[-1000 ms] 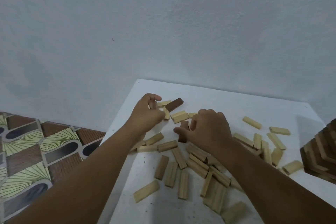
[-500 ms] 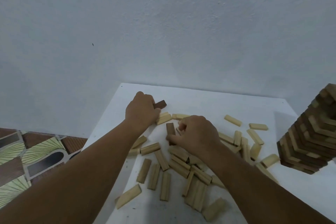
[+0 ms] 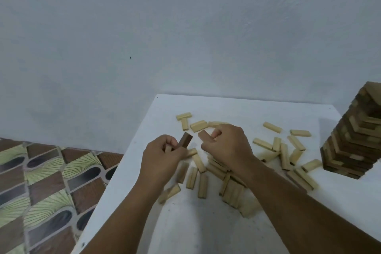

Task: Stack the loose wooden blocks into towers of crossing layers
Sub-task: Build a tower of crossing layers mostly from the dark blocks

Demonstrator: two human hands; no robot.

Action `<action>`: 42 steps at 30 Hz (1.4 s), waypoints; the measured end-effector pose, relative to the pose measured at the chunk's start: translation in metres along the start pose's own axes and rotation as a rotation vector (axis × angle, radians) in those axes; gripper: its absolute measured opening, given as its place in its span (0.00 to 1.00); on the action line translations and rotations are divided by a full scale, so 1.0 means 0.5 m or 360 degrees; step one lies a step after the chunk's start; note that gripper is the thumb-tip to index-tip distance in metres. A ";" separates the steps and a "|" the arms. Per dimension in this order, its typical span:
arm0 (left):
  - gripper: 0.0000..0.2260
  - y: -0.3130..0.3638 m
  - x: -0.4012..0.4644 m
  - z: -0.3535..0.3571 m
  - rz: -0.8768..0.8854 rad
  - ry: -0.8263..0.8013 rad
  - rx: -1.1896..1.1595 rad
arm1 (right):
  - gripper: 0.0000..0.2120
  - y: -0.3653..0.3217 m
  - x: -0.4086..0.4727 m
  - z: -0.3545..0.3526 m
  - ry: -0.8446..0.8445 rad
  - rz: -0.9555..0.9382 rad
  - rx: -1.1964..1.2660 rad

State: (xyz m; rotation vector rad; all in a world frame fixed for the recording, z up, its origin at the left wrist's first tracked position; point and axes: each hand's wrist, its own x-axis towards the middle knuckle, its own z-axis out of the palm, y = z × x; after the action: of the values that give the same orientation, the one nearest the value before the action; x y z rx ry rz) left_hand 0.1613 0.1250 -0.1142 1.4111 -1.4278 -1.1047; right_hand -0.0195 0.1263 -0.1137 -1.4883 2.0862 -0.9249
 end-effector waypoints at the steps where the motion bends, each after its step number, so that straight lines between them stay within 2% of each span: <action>1: 0.08 -0.001 -0.025 0.005 0.0000 -0.0038 -0.0017 | 0.09 0.011 -0.023 -0.012 0.0065 -0.0019 0.0095; 7: 0.10 -0.002 -0.145 0.076 0.0129 -0.0213 0.0136 | 0.10 0.107 -0.180 -0.111 0.0530 -0.0277 0.0261; 9: 0.10 0.005 -0.184 0.116 0.0207 -0.0314 0.0209 | 0.09 0.152 -0.232 -0.155 0.0612 -0.0261 0.0231; 14: 0.11 0.013 -0.269 0.222 0.0402 -0.0579 0.0392 | 0.09 0.280 -0.339 -0.235 0.0525 0.0030 -0.0154; 17: 0.09 0.017 -0.296 0.280 0.0572 -0.0622 0.0590 | 0.10 0.335 -0.378 -0.264 0.0475 0.0062 -0.0310; 21: 0.08 0.029 -0.312 0.338 0.0700 -0.0628 0.0787 | 0.08 0.368 -0.394 -0.280 0.0441 -0.0033 -0.0231; 26: 0.07 0.030 -0.308 0.378 0.0758 -0.0585 0.0819 | 0.03 0.383 -0.396 -0.284 0.0452 -0.0151 -0.0042; 29: 0.06 0.027 -0.299 0.385 0.0814 -0.0619 0.0928 | 0.03 0.388 -0.398 -0.281 0.0423 -0.0148 -0.0022; 35: 0.06 0.027 -0.291 0.379 0.0780 -0.0766 0.0779 | 0.06 0.394 -0.393 -0.277 0.0421 -0.0153 -0.0003; 38: 0.01 0.039 -0.294 0.371 0.0685 -0.0794 0.0537 | 0.08 0.400 -0.390 -0.275 0.0408 -0.0136 -0.0019; 40: 0.07 0.045 -0.294 0.370 0.0565 -0.0839 0.0372 | 0.07 0.403 -0.388 -0.274 0.0399 -0.0110 -0.0031; 42: 0.10 0.048 -0.289 0.370 0.0548 -0.0862 0.0442 | 0.06 0.403 -0.389 -0.274 0.0412 -0.0107 -0.0031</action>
State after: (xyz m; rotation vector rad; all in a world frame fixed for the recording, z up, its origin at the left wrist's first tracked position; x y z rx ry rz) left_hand -0.0187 0.2755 -0.1383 1.0178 -2.1880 -1.1382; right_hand -0.1775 0.3887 -0.1723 -1.5262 2.2403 -1.1817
